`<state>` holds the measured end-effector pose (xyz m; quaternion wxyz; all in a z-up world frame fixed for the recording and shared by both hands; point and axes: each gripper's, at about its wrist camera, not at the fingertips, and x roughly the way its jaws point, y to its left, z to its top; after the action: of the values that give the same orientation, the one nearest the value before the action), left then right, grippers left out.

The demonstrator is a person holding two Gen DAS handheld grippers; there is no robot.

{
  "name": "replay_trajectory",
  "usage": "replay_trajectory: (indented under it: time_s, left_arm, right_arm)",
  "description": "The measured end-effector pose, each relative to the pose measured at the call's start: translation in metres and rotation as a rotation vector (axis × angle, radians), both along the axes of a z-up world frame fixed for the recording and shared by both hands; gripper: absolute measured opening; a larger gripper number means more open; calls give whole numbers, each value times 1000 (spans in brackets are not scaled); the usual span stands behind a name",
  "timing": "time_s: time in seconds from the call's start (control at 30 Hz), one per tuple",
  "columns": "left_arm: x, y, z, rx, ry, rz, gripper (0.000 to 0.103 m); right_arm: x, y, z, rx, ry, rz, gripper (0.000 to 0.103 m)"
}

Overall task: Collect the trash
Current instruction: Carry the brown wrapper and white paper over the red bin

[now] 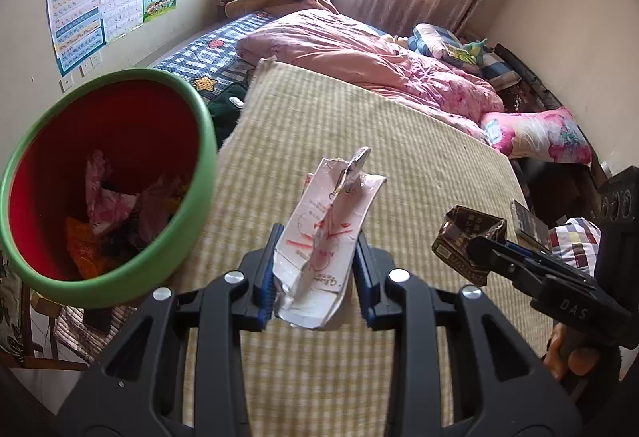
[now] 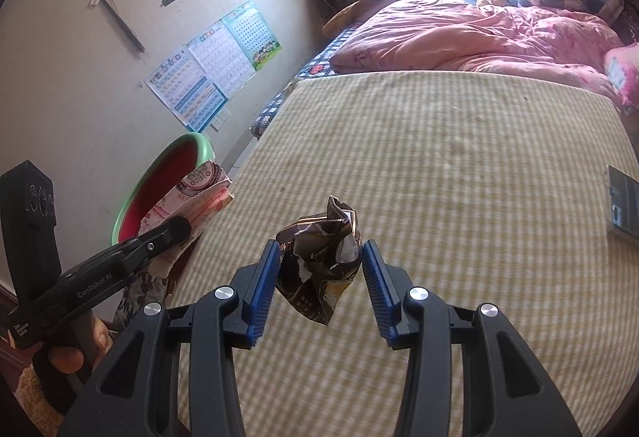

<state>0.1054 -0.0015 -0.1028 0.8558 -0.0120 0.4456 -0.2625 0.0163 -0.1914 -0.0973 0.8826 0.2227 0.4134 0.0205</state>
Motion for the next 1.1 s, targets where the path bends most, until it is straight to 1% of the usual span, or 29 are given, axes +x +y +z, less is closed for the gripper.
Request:
replay_trajectory:
  time_s: [0.47, 0.67, 1.1]
  left_arm:
    - [14, 50, 6, -13, -17, 42, 32]
    - [21, 70, 5, -17, -15, 57, 32]
    - [29, 91, 6, -24, -9, 61, 32]
  right_arm:
    - [30, 46, 3, -13, -14, 36, 42]
    - [36, 61, 5, -17, -19, 44, 42]
    - [38, 72, 4, -24, -19, 42, 42]
